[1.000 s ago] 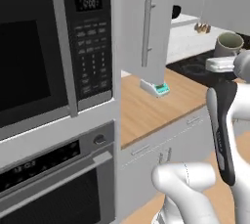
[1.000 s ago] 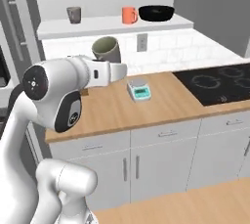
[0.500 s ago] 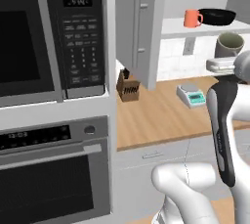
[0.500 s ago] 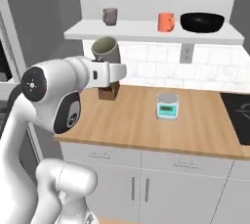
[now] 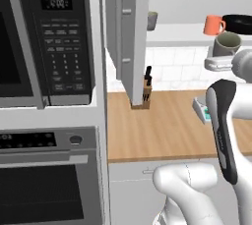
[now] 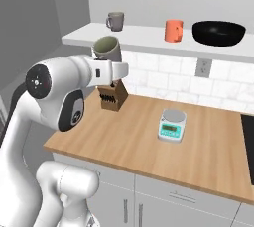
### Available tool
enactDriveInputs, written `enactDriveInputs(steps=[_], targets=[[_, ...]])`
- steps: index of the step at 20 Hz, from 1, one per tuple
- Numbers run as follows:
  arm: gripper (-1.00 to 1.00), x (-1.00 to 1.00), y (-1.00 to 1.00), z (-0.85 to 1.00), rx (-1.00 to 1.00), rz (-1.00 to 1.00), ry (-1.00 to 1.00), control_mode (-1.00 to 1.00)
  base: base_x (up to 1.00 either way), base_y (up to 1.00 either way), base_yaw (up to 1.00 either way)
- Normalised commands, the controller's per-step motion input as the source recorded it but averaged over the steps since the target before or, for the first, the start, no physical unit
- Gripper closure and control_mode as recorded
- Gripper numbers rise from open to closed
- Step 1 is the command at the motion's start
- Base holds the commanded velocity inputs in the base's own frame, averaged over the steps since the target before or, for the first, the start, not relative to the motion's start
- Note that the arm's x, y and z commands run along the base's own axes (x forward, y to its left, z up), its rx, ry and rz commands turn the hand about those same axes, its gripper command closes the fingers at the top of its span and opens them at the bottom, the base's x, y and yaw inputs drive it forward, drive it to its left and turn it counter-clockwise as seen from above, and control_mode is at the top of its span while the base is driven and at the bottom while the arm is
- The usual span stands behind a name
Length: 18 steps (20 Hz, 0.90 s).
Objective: Gather all objects into one cabinet and sort the glasses and bowls to opposite sides.
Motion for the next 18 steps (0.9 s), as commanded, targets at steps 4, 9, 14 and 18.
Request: enactDriveInputs(steps=[4, 9, 14, 18], targets=[[1.0, 0.0, 0.0, 0.0, 0.0, 0.0, 0.0, 1.0, -0.07, -0.48, 0.08], [1.0, 0.0, 0.0, 0.0, 0.0, 0.0, 0.0, 1.0, 0.03, -0.05, 0.01], [1.0, 0.0, 0.0, 0.0, 0.0, 0.0, 0.0, 1.0, 0.0, 0.0, 0.0], [1.0, 0.0, 0.0, 0.0, 0.0, 0.0, 0.0, 1.0, 0.0, 0.0, 0.0]])
